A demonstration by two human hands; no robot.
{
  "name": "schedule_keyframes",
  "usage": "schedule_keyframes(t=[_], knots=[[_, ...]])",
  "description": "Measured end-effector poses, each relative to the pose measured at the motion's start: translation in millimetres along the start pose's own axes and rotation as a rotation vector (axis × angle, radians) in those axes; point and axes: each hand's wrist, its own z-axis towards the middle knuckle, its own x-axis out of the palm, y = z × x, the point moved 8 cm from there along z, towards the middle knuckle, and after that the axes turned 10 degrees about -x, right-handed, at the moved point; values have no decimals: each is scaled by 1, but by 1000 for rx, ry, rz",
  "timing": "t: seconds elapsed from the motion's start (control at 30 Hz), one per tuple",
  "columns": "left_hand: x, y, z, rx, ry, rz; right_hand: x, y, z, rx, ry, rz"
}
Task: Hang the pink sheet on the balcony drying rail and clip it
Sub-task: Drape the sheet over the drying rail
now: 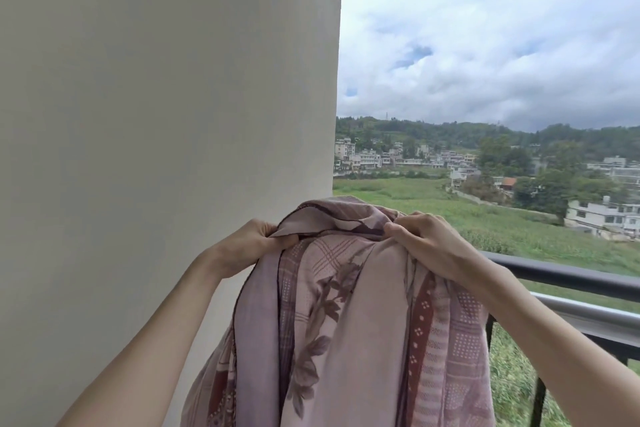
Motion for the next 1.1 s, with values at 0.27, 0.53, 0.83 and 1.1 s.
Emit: schedule_keyframes(t=[0.27, 0.53, 0.83, 1.1], knots=[[-24, -36, 35, 8, -147, -137, 2, -17, 13, 32, 94, 18], [2, -135, 102, 256, -500, 345, -35, -42, -9, -110, 46, -289], [68, -15, 144, -99, -123, 273, -37, -77, -28, -169, -44, -350], [82, -5, 103, 84, -53, -54, -21, -78, -19, -304, -29, -281]])
